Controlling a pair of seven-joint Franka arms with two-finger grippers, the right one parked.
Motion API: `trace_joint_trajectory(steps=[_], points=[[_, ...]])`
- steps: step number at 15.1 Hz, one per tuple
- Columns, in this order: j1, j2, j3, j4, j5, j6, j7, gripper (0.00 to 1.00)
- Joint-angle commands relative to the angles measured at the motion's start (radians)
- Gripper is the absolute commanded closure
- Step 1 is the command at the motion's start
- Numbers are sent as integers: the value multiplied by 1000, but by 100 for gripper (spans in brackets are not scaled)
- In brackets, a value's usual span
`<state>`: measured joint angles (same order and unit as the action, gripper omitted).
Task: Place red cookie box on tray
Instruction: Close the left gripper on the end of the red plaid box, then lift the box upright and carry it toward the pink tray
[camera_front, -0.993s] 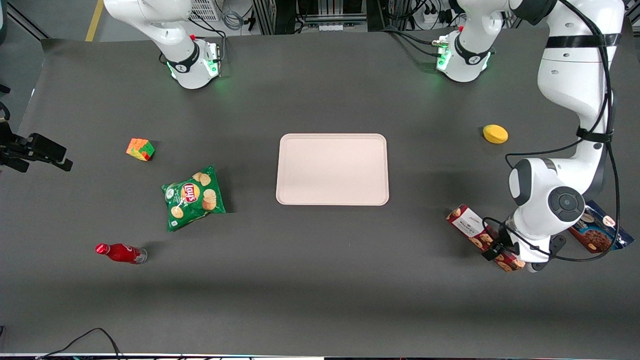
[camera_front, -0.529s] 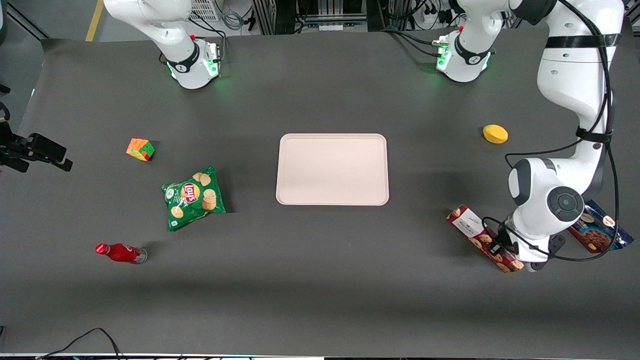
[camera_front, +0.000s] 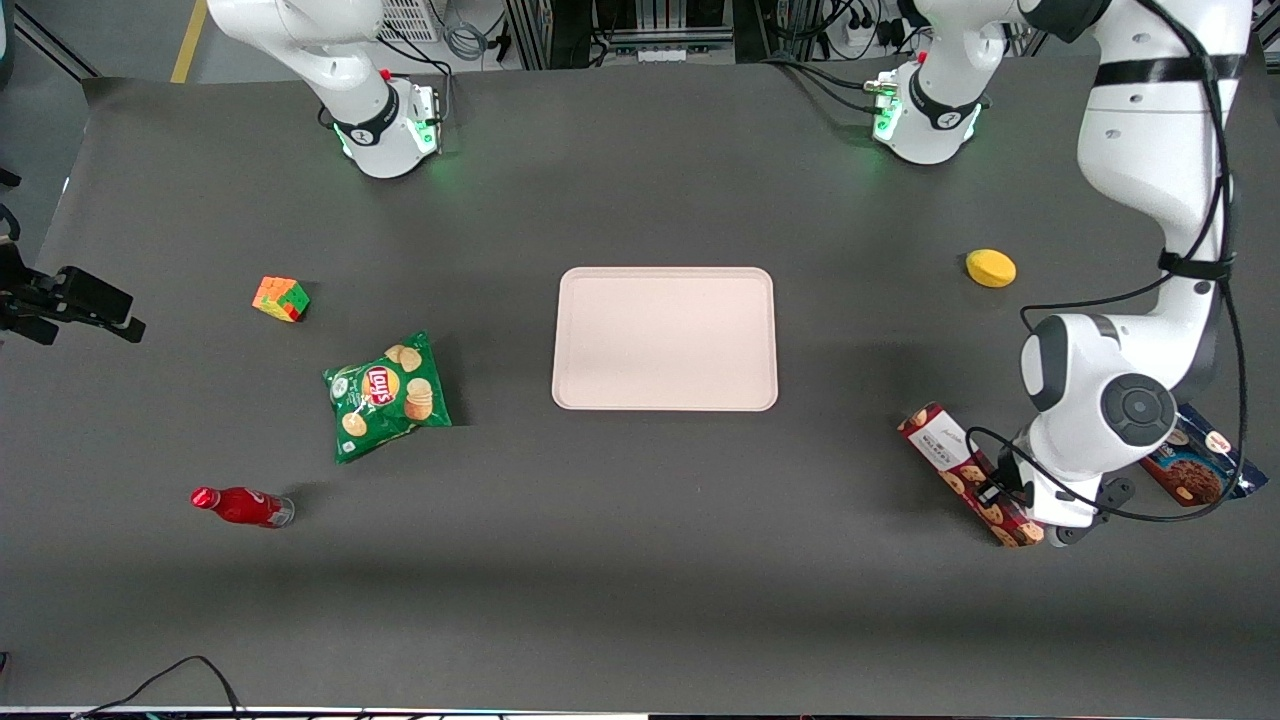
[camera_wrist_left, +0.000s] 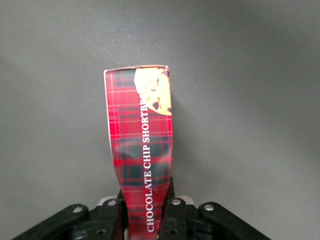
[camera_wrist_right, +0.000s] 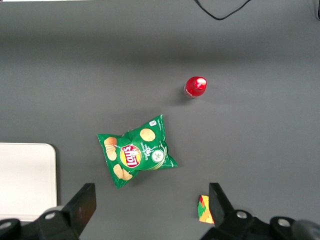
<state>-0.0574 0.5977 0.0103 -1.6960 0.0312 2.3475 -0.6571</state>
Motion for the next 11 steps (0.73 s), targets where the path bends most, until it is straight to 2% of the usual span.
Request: trace_joint_trajectory(steps=[1, 4, 7, 11], points=[[-36, -91, 2, 113, -25, -258, 77, 100], [-50, -176, -64, 156, -24, -373, 91, 100], [-52, -228, -168, 196, -16, -471, 138, 100], [-58, -260, -286, 211, -5, -505, 145, 100]])
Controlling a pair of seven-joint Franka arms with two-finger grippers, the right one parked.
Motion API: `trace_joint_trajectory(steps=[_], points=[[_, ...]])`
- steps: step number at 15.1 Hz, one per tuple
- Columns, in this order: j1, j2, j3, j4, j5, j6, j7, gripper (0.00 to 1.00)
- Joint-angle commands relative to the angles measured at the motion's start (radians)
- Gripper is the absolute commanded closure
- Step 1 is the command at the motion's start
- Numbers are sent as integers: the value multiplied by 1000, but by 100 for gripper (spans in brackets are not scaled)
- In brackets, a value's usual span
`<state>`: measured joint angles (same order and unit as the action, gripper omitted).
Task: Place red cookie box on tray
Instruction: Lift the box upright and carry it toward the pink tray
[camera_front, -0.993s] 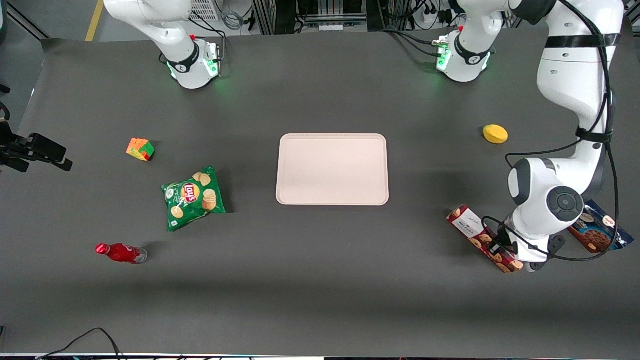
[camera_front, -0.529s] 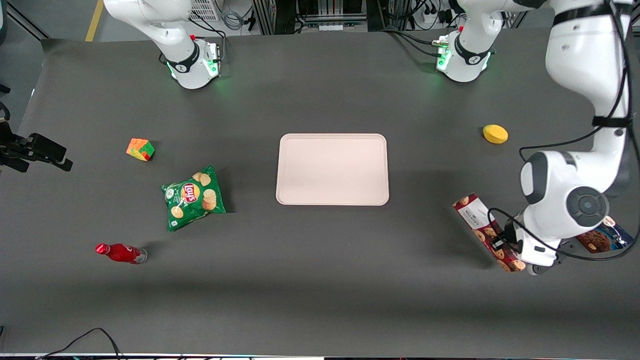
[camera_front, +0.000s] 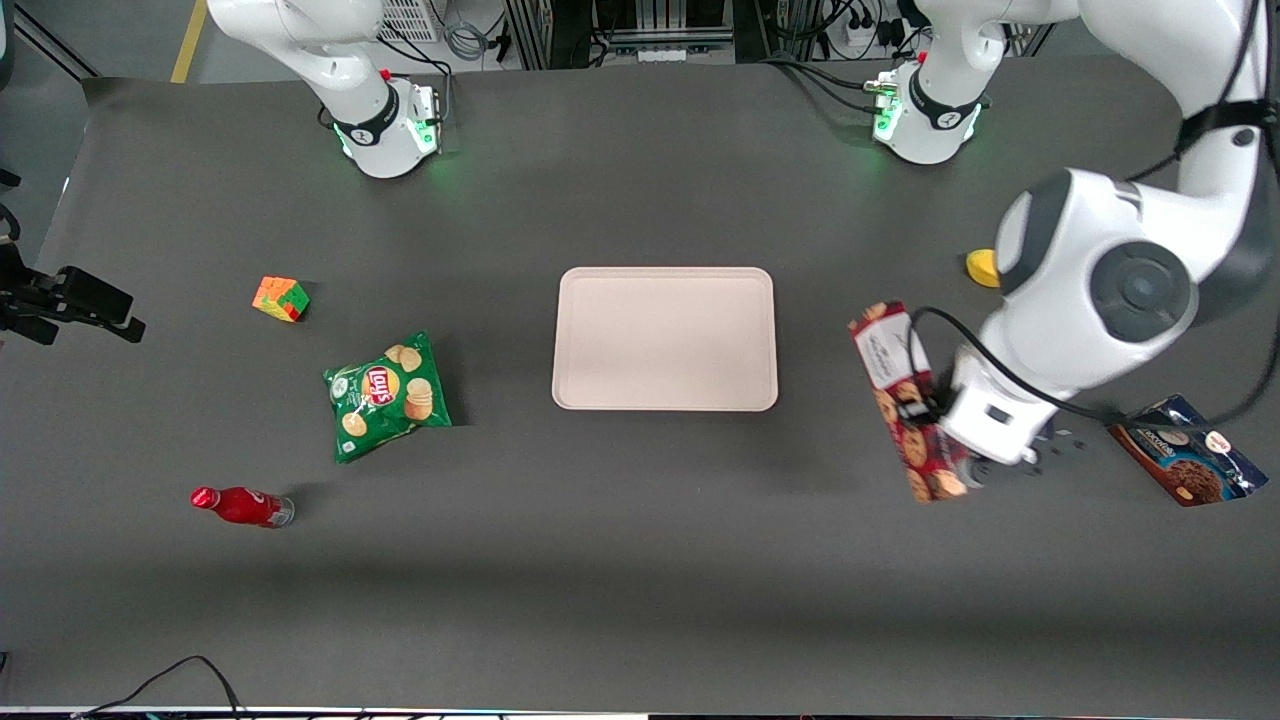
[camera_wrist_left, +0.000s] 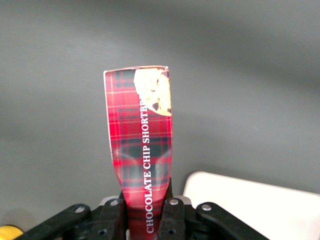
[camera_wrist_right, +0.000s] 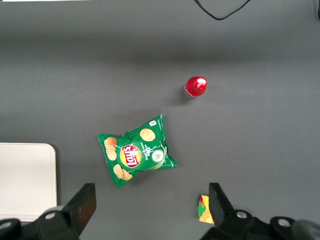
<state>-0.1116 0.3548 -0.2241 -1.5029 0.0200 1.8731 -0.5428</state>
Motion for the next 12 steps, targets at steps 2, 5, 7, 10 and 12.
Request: trace_joint_trajectory(steps=[2, 5, 7, 10, 12], points=[[-17, -17, -95, 12, 11, -23, 30, 100], [-63, -17, -130, -32, 50, 21, -20, 100], [-74, -20, -181, -95, 121, 79, -127, 100], [-73, -26, -247, -251, 239, 258, -287, 100], [-74, -42, -250, -386, 242, 432, -308, 100]])
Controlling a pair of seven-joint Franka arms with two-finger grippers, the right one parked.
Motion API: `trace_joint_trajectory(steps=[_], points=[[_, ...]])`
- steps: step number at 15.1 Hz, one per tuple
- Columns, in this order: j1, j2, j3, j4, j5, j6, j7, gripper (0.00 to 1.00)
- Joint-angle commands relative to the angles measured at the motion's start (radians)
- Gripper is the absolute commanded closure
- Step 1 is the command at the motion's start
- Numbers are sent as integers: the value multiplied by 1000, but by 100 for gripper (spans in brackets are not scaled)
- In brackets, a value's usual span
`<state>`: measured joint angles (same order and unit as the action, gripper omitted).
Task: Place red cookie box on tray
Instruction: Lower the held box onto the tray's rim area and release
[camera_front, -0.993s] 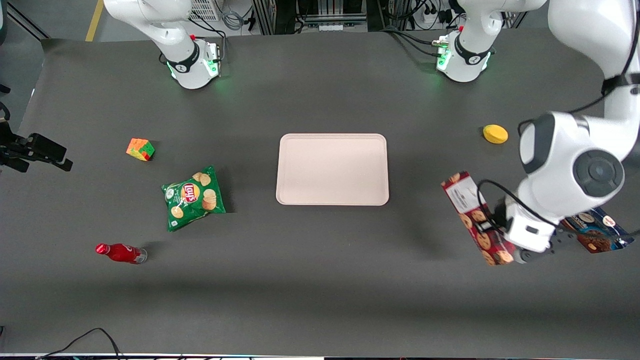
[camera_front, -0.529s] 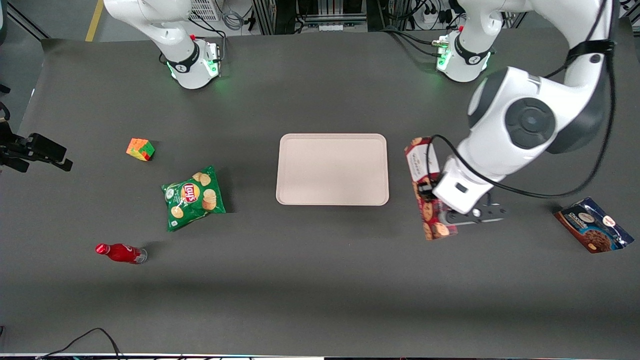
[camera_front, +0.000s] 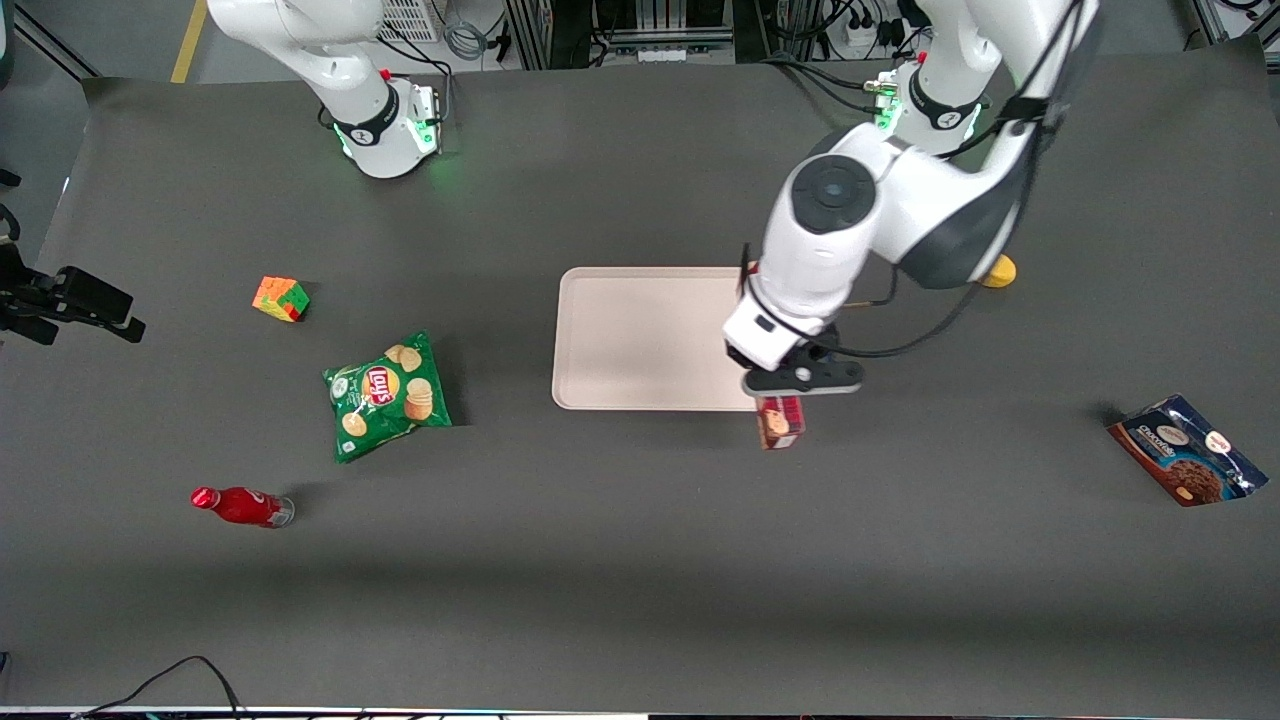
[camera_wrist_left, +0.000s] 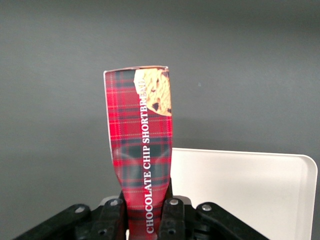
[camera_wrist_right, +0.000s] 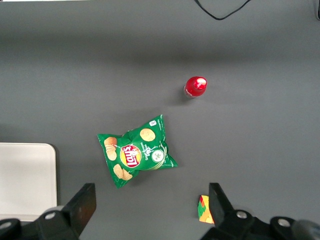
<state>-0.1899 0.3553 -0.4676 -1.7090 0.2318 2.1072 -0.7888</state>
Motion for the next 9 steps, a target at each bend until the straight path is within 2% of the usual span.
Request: trace_joint_trajectory(steps=[1, 4, 9], points=[[6, -50, -6, -243, 31, 267, -67, 100], [6, -73, -6, -378, 32, 379, -69, 100], [3, -62, -6, -498, 34, 514, -69, 100]])
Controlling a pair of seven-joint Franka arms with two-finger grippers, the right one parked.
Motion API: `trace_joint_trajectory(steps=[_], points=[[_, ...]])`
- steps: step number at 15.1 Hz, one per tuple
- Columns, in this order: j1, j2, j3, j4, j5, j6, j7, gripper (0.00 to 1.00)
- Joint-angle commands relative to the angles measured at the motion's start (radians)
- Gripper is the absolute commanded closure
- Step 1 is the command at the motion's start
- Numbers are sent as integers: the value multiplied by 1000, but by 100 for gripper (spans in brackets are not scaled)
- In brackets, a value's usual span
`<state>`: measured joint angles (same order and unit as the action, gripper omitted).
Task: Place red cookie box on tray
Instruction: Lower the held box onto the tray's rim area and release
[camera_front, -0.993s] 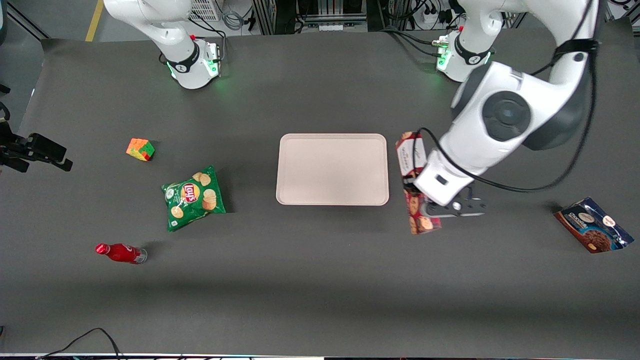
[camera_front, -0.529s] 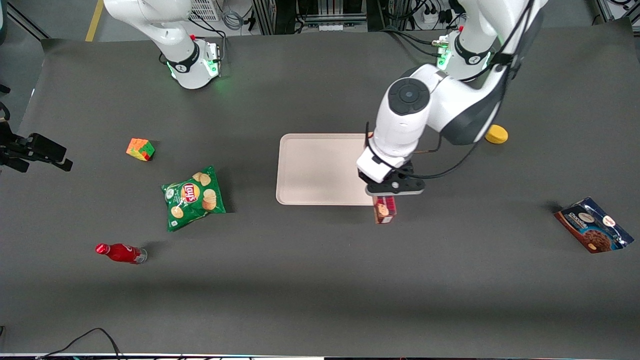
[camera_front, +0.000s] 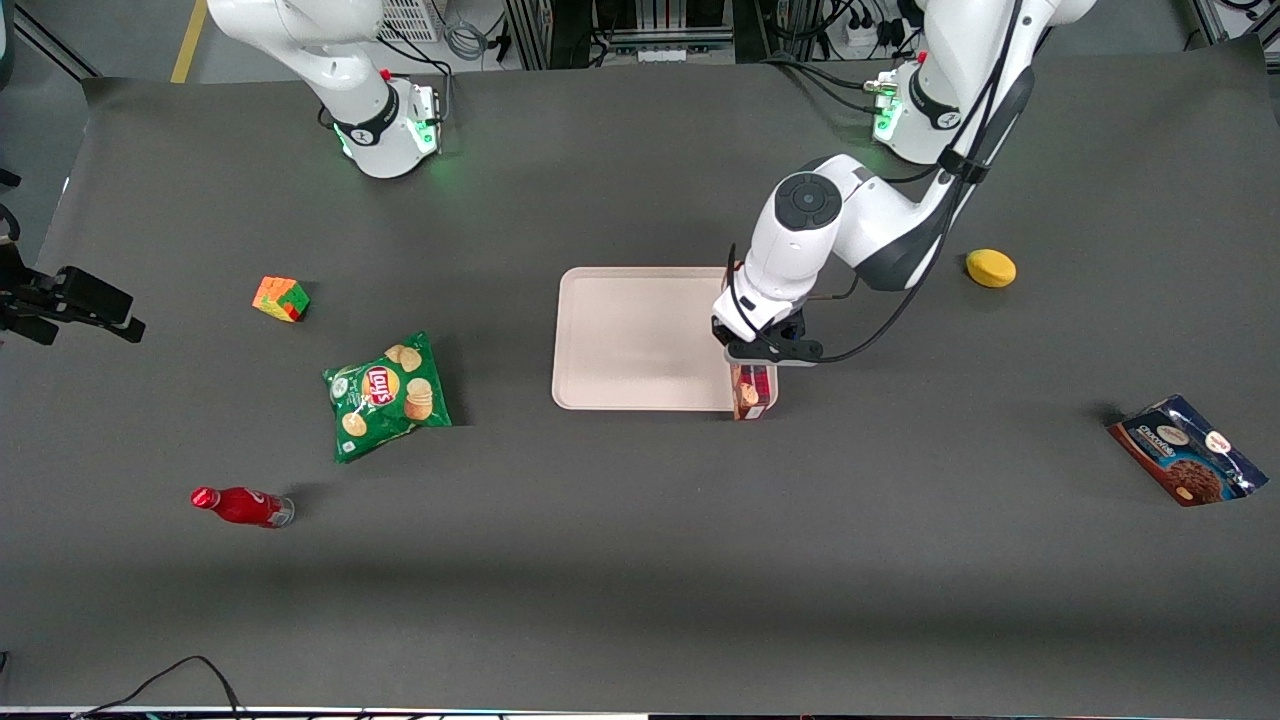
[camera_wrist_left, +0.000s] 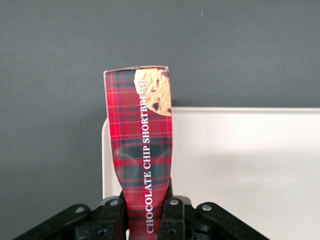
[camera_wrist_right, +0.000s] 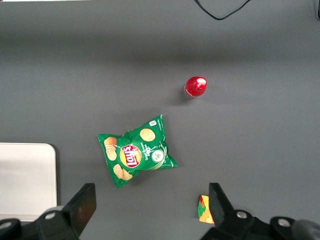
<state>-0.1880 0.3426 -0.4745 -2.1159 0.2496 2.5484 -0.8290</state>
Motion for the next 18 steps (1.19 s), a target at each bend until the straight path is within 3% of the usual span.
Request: trace_joint_trajectory(steps=[1, 9, 14, 16, 18], points=[[2, -50, 0, -99, 34, 78, -29, 100], [-8, -20, 0, -111, 71, 81, -53, 97], [-7, 13, 4, -110, 183, 101, -160, 95], [-7, 13, 5, -108, 185, 101, -163, 83], [-7, 15, 8, -105, 185, 108, -165, 53]])
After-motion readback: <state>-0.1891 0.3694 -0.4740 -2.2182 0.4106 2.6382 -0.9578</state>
